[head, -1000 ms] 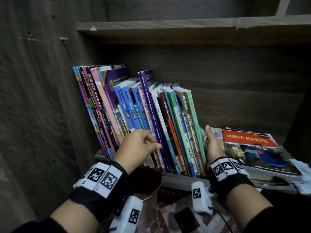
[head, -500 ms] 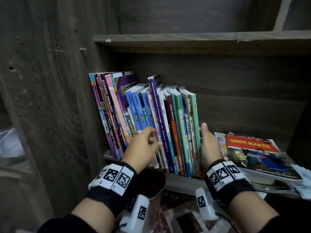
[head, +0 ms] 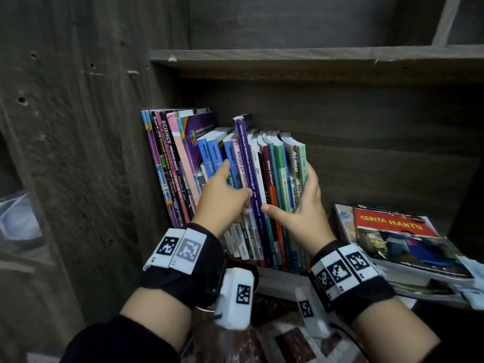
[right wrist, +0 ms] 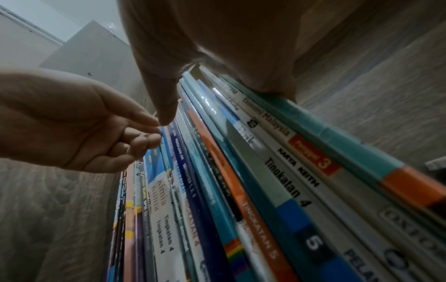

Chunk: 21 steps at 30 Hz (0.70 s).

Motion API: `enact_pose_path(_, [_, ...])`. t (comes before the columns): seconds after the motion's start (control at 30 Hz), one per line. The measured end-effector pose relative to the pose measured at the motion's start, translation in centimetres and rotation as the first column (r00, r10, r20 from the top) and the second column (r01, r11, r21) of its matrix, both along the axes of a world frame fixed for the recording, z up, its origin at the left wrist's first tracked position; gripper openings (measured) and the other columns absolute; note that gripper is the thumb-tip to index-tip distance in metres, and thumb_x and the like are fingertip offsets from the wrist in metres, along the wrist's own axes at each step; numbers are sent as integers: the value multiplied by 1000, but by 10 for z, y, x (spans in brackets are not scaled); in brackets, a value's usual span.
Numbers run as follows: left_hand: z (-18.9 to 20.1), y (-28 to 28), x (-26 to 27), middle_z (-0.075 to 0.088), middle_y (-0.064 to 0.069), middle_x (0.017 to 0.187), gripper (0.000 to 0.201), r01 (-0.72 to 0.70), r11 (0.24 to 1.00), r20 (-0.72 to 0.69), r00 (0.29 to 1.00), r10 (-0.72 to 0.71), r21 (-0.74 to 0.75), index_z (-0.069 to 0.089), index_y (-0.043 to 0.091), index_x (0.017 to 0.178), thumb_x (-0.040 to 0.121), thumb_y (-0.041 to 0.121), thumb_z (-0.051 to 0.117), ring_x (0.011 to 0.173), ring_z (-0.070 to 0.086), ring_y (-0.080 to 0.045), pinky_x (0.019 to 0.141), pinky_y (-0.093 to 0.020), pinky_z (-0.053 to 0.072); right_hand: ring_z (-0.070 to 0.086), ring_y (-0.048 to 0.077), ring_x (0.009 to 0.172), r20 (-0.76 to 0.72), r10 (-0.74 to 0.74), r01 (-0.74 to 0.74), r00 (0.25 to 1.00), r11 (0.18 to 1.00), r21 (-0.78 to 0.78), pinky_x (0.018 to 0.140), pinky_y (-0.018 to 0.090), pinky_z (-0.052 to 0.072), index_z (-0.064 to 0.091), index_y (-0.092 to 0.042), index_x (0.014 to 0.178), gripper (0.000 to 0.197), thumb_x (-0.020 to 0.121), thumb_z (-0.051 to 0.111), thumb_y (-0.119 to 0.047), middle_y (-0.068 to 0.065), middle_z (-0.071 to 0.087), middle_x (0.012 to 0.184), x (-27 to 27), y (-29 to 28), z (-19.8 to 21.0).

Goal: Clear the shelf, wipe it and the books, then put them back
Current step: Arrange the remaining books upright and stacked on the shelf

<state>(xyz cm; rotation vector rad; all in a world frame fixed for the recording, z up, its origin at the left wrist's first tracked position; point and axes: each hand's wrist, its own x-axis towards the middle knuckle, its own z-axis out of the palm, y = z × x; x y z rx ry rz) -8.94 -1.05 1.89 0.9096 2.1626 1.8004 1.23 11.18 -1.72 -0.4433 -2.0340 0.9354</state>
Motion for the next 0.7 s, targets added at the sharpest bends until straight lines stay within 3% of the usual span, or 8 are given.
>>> enact_pose_path(0.07, [1, 2, 0, 71, -13, 75, 79, -8, 999, -29, 1000, 6, -49, 11, 30, 152, 90, 7, 54, 61, 65, -22, 57, -32, 54, 26, 17, 138, -2, 13, -13, 1000, 1000, -9, 113, 41, 26, 3, -35, 149, 111, 72, 82, -31, -1, 21, 152, 1, 0, 0])
enact_pose_path(0.17, [4, -4, 0, 72, -9, 81, 74, -147, 973, -241, 965, 102, -178, 21, 29, 150, 85, 10, 52, 65, 68, -22, 67, -41, 59, 24, 16, 139, 8, 31, -30, 999, 999, -21, 113, 41, 25, 2, -36, 149, 111, 72, 82, -30, -3, 19, 153, 3, 0, 1])
enact_pose_path(0.23, [5, -8, 4, 70, -6, 74, 70, -228, 947, -360, 923, 136, -226, 27, 28, 148, 84, 12, 51, 64, 67, -22, 66, -42, 59, 24, 15, 139, 14, 43, -43, 999, 999, -27, 113, 40, 24, 2, -36, 149, 111, 72, 81, -28, -3, 18, 153, 5, 0, 1])
enact_pose_path(0.33, [2, -13, 9, 64, -5, 66, 61, -293, 934, -466, 868, 171, -203, 36, 26, 142, 85, 14, 51, 59, 62, -23, 59, -40, 56, 22, 13, 140, 16, 60, -60, 998, 998, -24, 115, 39, 22, 2, -34, 150, 112, 72, 82, -25, -4, 17, 154, 5, 2, 0])
enact_pose_path(0.43, [-4, -16, 7, 58, -3, 63, 38, -313, 939, -527, 827, 197, -140, 42, 26, 126, 90, 21, 52, 56, 58, -23, 55, -37, 49, 19, 15, 142, 33, 58, -58, 998, 998, -12, 116, 43, 22, 1, -36, 150, 114, 71, 82, -25, -4, 15, 156, 4, 4, -1])
enact_pose_path(0.57, [-12, -7, -6, 63, -4, 73, 35, -262, 964, -447, 870, 210, -56, 37, 23, 108, 89, 38, 62, 59, 62, -21, 58, -37, 54, 24, 15, 142, 16, 65, -65, 998, 998, -16, 115, 50, 27, 0, -43, 148, 122, 63, 87, -29, -5, 19, 156, 1, 7, -6])
enact_pose_path(0.63, [-14, -2, -15, 64, -7, 80, 32, -243, 969, -350, 912, 214, -41, 42, 18, 97, 88, 38, 65, 64, 67, -24, 63, -43, 58, 29, 15, 141, 3, 70, -70, 998, 997, -28, 113, 51, 31, 1, -49, 145, 124, 59, 89, -30, -6, 24, 156, 2, 9, -14])
enact_pose_path(0.7, [-16, 0, -17, 65, -10, 79, 23, -226, 969, -361, 916, 177, -98, 46, 14, 86, 92, 31, 60, 67, 68, -28, 64, -46, 59, 35, 14, 138, 25, 41, -40, 999, 998, -52, 112, 49, 34, 3, -52, 143, 124, 60, 89, -23, -7, 32, 152, 5, 11, -25])
